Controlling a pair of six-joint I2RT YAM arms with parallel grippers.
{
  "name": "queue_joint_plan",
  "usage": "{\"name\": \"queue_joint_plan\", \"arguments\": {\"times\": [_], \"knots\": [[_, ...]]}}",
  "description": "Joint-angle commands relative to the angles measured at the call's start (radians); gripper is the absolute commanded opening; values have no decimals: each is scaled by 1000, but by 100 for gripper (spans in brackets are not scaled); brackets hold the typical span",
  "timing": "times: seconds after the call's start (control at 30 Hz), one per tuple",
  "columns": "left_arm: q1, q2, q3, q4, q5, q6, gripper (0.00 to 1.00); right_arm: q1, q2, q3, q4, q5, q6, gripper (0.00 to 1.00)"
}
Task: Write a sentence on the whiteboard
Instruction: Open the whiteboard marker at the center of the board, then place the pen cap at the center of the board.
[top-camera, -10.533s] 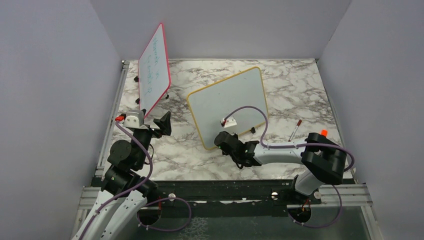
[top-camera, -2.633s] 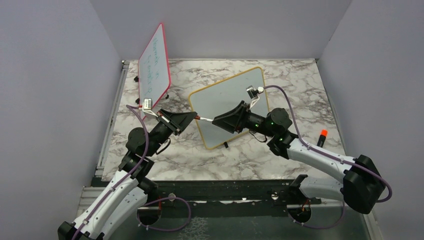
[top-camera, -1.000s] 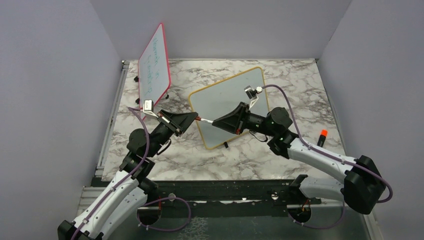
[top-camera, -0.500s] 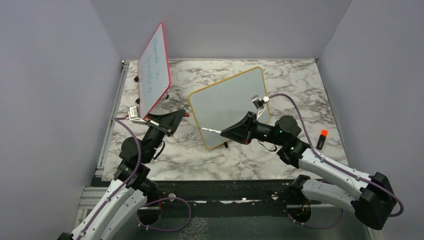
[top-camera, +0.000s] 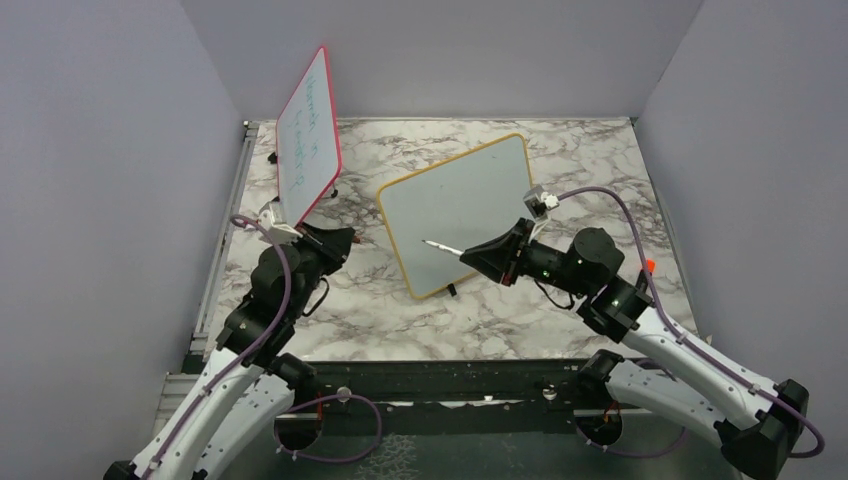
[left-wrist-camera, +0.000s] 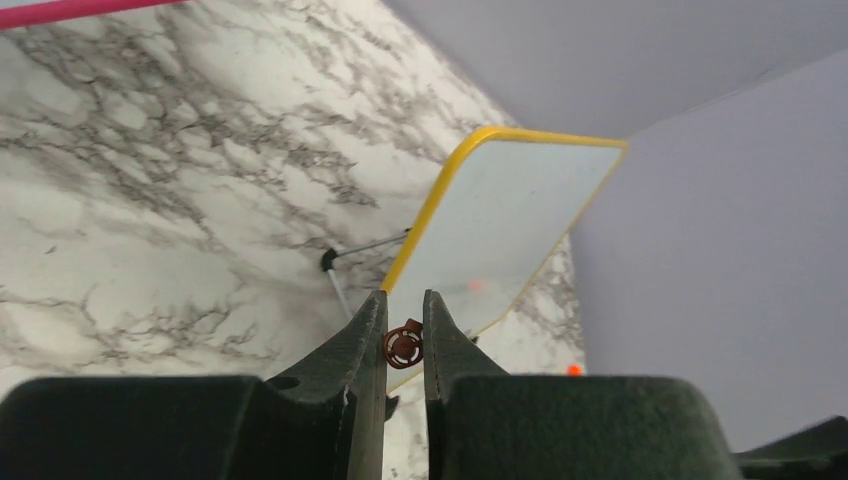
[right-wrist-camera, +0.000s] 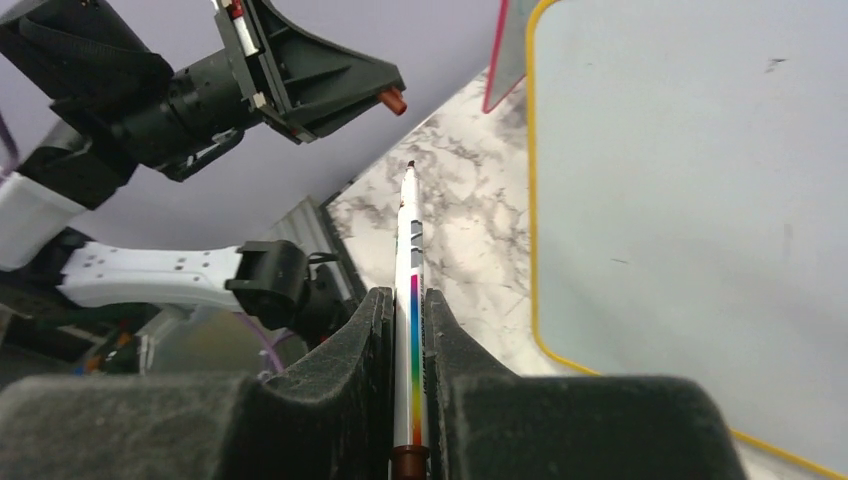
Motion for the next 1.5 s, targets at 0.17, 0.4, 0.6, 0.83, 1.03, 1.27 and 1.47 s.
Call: {"name": "queue_joint_plan", "arguments": {"times": [0.17, 0.4, 0.6, 0.83, 1.03, 1.27, 1.47], "knots": [[3, 227, 64, -208, -15, 154, 0, 5, -83, 64, -274, 188, -203, 1], [9, 432, 101, -251, -14, 222, 0, 5, -153, 39, -328, 271, -262, 1], [73, 592, 120, -244, 39, 277, 0, 5, -179, 27, -348, 293, -289, 1], [175, 679, 90, -196, 95, 317, 2, 5, -177, 19, -344, 293, -304, 1], [186, 742, 65, -143, 97, 324, 6, 5, -143, 22, -330, 299, -322, 1], [191, 758, 27, -120, 98, 302, 8, 5, -100, 57, -342, 300, -340, 1], [192, 697, -14, -110, 95, 276, 24, 5, -84, 65, -341, 294, -352, 1]]}}
